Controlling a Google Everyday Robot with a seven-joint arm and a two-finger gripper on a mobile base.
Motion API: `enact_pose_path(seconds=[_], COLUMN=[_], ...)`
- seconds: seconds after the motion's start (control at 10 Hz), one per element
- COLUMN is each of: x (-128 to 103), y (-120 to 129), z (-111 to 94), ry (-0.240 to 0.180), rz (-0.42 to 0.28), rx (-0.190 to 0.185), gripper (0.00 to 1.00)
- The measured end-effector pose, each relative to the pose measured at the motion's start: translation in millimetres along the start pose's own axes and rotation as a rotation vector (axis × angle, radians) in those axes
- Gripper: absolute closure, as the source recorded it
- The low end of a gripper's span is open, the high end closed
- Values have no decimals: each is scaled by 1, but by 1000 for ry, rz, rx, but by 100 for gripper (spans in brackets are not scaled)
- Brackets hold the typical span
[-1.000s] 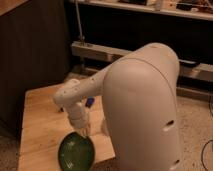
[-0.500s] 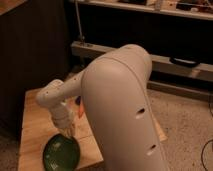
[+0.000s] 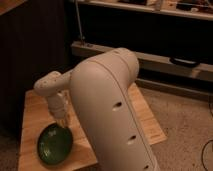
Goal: Drag the ceramic bowl in a circle
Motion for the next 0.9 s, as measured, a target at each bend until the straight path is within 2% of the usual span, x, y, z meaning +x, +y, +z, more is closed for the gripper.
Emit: enact_pose_path(seconds=[0.3, 0.5, 0.7, 0.9], x=[-5, 3, 26, 59], y=[-41, -76, -104, -121], z=[-11, -14, -9, 0], ry=[-28, -32, -20, 0], rz=[100, 189, 272, 329], rx=[4, 13, 31, 50], gripper=[100, 100, 100, 100])
